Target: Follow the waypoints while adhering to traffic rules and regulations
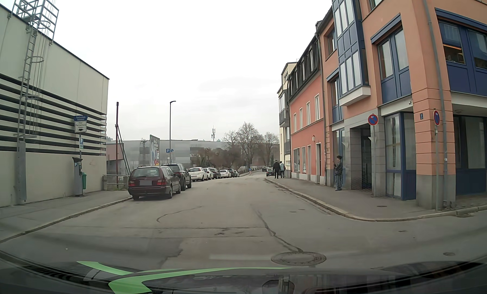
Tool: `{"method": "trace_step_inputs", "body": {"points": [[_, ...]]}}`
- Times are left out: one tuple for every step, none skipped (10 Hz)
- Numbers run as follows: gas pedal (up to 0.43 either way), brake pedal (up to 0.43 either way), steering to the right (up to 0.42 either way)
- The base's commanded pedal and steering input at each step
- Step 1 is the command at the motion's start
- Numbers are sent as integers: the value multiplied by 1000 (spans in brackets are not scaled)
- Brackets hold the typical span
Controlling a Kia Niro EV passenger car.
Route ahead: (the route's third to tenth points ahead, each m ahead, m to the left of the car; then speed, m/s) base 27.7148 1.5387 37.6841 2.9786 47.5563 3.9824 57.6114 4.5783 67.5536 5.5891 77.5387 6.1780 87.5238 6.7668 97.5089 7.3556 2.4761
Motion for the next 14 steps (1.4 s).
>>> {"method": "trace_step_inputs", "body": {"points": [[197,0,77],[177,0,86],[177,0,97],[189,0,106],[189,0,116],[189,0,122],[177,0,124],[110,0,122],[87,0,118],[79,0,113],[79,0,101],[79,0,83],[79,0,66],[79,0,43]]}}
